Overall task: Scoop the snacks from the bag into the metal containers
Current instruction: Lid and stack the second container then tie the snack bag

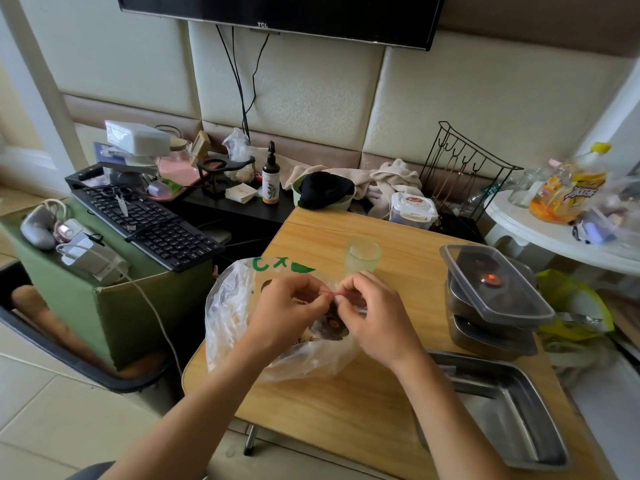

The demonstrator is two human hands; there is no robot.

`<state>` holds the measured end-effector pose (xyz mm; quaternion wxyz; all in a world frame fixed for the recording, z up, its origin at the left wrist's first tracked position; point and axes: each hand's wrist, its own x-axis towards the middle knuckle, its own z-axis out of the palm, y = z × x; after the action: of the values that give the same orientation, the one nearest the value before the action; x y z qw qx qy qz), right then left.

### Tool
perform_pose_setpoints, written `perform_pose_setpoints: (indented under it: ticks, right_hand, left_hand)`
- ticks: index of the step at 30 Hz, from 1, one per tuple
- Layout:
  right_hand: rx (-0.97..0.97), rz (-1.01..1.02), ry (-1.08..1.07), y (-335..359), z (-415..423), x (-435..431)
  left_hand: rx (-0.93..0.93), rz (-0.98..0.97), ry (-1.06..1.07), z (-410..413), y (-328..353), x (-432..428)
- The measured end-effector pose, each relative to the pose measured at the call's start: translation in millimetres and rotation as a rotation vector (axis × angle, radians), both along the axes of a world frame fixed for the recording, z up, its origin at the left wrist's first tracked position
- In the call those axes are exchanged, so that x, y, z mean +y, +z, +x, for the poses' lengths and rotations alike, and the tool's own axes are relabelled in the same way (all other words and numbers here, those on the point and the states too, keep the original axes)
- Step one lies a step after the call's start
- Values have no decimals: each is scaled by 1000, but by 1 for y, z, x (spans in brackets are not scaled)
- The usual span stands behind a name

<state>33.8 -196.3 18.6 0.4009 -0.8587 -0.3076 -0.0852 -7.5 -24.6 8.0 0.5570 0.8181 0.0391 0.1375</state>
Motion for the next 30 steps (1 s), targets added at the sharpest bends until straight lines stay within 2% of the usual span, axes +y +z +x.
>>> perform_pose_setpoints:
  ticks: [8, 13, 18, 22, 25, 30]
  right_hand:
    - [-150, -44, -34, 0, 1, 2]
    - [-35, 95, -38, 2, -1, 1]
    - [16, 68, -10, 1, 1, -1]
    - [-40, 0, -22, 0, 2, -3]
    - [-69, 37, -61, 1, 2, -3]
    - [109, 152, -31, 0, 1, -4]
  left_hand:
    - [-57, 108, 60, 1, -1, 3]
    - [-59, 62, 44, -1, 1, -1]
    - [-25, -103, -61, -8, 6, -7]
    - [-44, -36, -66, -6, 3, -7]
    - [-61, -1, -43, -2, 1, 0]
    - [-46, -80, -16, -1, 1, -1]
